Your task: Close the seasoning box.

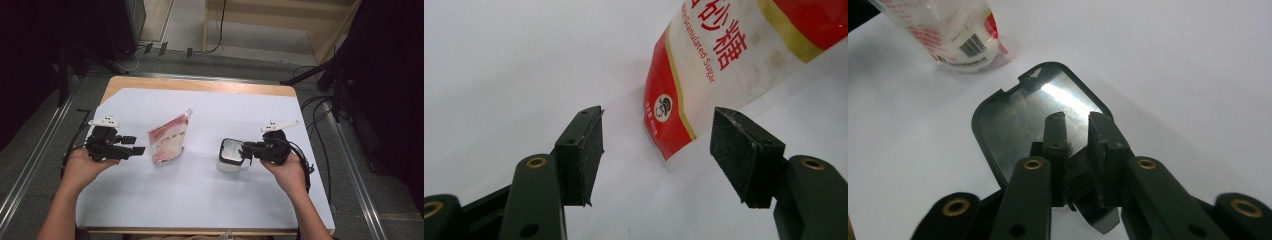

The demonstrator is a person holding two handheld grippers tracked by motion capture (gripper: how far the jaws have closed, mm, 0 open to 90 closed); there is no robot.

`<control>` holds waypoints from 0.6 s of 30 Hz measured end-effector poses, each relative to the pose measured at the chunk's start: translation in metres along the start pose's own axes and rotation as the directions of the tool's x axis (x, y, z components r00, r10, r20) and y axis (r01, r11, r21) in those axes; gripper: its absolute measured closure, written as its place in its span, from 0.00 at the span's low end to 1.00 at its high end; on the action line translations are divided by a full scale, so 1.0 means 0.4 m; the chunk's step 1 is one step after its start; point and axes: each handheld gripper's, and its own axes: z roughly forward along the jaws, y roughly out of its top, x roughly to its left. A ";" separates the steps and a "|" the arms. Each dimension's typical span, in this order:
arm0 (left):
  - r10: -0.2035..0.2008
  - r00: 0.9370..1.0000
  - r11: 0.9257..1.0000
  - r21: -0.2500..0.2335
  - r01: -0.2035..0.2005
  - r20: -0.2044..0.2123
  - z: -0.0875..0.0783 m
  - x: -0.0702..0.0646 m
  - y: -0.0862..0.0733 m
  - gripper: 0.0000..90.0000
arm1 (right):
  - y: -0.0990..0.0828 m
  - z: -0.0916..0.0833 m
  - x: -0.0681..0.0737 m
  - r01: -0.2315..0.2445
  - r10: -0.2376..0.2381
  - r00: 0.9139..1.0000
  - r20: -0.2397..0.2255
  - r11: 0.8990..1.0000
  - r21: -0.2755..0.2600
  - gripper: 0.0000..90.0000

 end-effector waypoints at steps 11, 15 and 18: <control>-0.004 1.000 1.000 -0.003 0.004 -0.002 0.001 0.002 -0.002 0.43 | -0.013 -0.018 -0.028 -0.035 0.036 0.999 0.019 0.997 -0.064 0.74; -0.003 1.000 1.000 -0.004 0.003 -0.007 0.001 0.004 -0.002 0.43 | -0.019 -0.027 -0.043 -0.043 0.046 0.998 0.035 0.996 -0.077 0.71; -0.003 1.000 1.000 -0.003 0.003 -0.006 0.000 0.005 -0.002 0.43 | -0.023 -0.033 -0.054 -0.045 0.050 0.998 0.047 0.995 -0.090 0.68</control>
